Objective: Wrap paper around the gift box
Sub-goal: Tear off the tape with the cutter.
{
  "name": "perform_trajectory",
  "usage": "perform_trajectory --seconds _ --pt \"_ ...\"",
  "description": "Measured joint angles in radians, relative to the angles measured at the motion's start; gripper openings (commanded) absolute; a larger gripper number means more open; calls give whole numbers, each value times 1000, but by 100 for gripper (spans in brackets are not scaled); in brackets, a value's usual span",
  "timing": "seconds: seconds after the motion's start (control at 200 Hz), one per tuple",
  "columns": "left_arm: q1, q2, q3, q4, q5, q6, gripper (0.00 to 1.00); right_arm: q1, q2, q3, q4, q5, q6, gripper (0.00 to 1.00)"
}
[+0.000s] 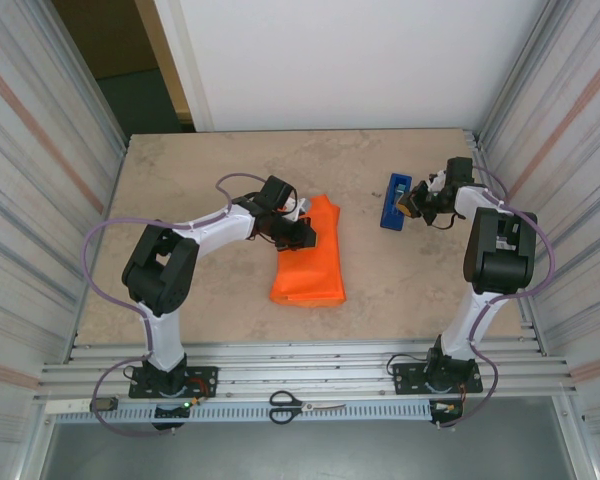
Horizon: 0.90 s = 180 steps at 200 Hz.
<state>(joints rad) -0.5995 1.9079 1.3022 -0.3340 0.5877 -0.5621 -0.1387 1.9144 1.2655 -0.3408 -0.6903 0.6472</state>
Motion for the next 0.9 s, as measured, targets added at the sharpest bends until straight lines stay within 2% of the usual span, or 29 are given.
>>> perform_trajectory --seconds 0.586,0.902 --pt "4 3 0 2 12 0 0 2 -45 47 -6 -59 52 0" --pt "4 3 -2 4 13 1 0 22 -214 -199 26 -66 76 0"
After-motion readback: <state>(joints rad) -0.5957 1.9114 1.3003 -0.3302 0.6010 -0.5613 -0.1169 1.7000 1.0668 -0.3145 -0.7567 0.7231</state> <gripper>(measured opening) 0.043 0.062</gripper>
